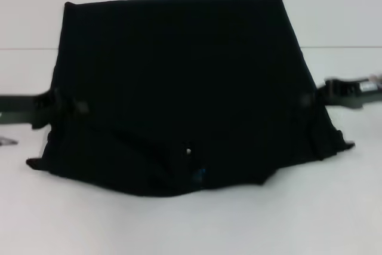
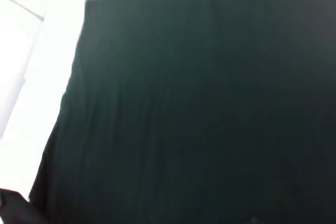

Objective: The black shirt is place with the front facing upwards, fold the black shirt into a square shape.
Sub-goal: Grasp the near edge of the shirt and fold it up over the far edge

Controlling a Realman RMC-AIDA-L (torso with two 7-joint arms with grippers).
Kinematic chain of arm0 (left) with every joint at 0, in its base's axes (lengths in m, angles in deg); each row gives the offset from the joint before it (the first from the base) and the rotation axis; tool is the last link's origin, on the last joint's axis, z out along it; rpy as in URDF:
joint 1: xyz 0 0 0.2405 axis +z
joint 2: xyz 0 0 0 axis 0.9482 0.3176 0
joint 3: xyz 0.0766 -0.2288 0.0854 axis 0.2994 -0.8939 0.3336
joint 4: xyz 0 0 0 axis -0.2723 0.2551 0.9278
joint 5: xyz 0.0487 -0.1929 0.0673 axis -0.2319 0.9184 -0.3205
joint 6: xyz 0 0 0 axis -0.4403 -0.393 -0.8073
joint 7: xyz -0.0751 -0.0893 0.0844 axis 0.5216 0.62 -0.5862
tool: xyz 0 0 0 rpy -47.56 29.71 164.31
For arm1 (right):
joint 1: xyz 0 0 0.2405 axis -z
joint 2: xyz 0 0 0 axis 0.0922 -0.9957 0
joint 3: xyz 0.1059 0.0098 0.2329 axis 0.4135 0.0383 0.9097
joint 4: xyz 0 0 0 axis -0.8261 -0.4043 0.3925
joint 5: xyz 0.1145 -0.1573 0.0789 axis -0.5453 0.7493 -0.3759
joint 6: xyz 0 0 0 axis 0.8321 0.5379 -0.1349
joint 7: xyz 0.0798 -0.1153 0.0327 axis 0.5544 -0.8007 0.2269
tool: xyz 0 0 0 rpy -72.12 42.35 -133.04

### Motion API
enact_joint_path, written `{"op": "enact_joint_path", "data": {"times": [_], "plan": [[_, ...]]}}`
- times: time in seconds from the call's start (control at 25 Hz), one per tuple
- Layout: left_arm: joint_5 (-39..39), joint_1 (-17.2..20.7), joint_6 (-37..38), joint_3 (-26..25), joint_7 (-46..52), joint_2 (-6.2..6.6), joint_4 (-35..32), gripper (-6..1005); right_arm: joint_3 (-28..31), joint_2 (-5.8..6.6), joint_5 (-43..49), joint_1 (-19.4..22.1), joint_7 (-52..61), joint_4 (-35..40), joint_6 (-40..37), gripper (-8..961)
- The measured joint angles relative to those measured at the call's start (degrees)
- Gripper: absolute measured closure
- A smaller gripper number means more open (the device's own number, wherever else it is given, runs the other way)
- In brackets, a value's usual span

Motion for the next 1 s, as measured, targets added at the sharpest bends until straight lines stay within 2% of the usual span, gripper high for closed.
{"op": "enact_joint_path", "data": {"times": [0.2,0.48,0.6,0.84,1.0], "plan": [[0.0,-2.8,-7.9,0.1,1.7,-0.85,0.4,981,-1.2,-0.21,0.1,-3.5,1.5,0.2,6.7,916],[1.3,-5.7,-14.6,0.1,2.4,-1.04,0.6,971,-2.8,-0.46,0.0,-5.1,2.4,-1.3,17.3,915],[1.2,-6.8,-17.5,0.6,2.6,-1.51,1.0,965,-4.5,-0.89,-0.2,-5.9,2.4,-3.5,21.0,915],[1.5,-7.9,-21.4,1.4,2.8,-2.51,1.6,951,-5.3,-1.63,-0.4,-7.2,2.3,-5.0,24.7,915],[1.5,-8.5,-22.4,1.3,2.9,-2.51,1.6,943,-4.8,-1.44,-0.5,-7.9,2.3,-4.6,25.4,914]]}}
